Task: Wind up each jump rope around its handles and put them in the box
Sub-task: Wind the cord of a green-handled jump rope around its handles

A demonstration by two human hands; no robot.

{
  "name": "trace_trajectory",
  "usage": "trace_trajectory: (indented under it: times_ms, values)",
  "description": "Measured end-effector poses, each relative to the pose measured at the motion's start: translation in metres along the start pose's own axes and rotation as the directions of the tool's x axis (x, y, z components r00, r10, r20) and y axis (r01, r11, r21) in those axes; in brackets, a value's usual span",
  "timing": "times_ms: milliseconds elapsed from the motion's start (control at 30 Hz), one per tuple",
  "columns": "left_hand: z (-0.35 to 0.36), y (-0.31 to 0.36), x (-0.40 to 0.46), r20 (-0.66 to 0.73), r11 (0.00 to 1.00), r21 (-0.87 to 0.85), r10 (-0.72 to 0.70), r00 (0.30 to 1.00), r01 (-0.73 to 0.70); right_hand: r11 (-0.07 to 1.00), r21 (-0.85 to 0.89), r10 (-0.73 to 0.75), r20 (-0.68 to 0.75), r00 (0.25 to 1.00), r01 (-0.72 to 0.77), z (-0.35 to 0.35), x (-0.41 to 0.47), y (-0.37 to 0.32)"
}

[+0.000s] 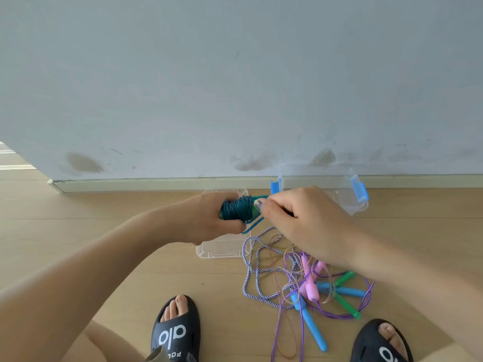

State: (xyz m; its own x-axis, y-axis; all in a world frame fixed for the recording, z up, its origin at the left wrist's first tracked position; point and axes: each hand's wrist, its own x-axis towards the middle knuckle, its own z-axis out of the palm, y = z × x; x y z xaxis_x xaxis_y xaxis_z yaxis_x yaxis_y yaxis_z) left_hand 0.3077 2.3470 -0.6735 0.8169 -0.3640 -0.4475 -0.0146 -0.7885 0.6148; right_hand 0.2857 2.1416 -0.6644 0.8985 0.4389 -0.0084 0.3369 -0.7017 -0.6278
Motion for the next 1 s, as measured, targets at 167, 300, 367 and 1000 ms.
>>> trace_trajectory:
  times_ms: [167, 300, 367, 1000]
  values:
    - [-0.003, -0.001, 0.003, 0.079, 0.935, -0.314, -0.147, 0.986, 0.164, 0.996, 0.093, -0.019, 0.017, 1.000, 0.017, -0.003, -0.008, -0.008]
    - [-0.005, -0.001, 0.005, 0.181, 0.734, -0.608, -0.244, 0.953, 0.304, 0.997, -0.038, -0.070, 0.060, 0.996, 0.073, 0.010, -0.021, -0.016]
    - [-0.003, -0.001, 0.006, 0.198, 0.685, -0.660, -0.240, 0.950, 0.310, 0.992, -0.083, -0.087, 0.066, 0.994, 0.092, 0.014, -0.025, -0.018]
    - [0.040, 0.002, 0.013, -0.094, 0.883, 0.464, 0.132, 0.987, -0.074, 0.987, -0.120, -0.102, 0.031, 0.994, 0.105, -0.015, 0.018, -0.010]
